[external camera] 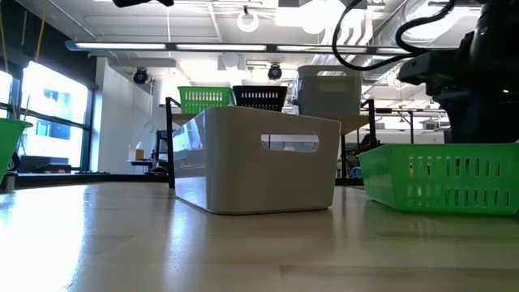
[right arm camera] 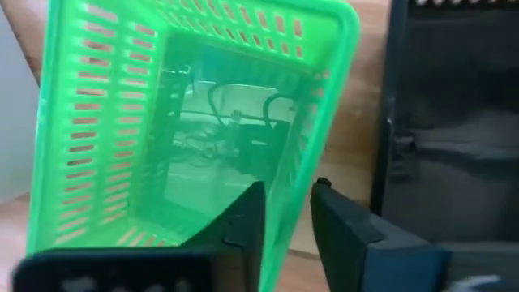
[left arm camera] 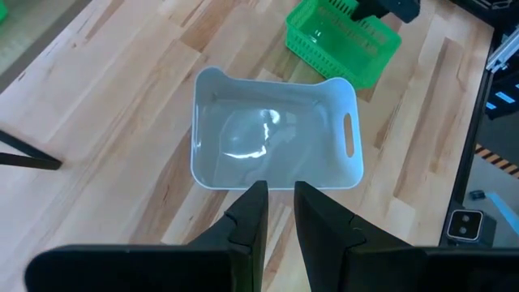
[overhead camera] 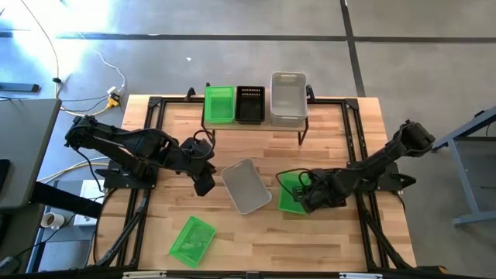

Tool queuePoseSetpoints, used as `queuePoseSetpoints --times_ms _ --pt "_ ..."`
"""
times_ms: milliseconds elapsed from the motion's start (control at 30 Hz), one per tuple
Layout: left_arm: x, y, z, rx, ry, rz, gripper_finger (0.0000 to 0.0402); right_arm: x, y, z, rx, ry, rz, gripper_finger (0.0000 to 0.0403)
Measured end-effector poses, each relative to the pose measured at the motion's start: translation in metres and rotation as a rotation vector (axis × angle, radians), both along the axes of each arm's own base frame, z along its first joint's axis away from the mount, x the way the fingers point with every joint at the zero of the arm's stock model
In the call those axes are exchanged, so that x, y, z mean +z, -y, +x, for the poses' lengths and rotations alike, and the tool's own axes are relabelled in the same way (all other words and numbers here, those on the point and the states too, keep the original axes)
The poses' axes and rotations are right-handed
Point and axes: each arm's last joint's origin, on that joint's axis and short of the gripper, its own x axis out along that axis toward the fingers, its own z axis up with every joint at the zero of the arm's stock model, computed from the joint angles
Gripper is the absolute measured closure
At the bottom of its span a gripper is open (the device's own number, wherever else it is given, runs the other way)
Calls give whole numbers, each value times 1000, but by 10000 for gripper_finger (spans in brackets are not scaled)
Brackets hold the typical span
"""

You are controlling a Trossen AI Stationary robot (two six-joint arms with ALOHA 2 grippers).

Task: Stack baskets on shelf by color
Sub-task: Stack the top green bin on top of the green bin on the shelf

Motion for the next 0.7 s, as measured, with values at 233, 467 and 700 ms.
queuePoseSetpoints --times_ms 233,467,700 --pt "0 0 0 -9 -2 6 346 0 7 5 31 0 -15 393" --pt "0 2 0 -86 -19 -16 329 11 2 9 33 32 -26 397" --pt "-3 3 2 -147 -38 0 283 52 -6 14 48 28 -86 400"
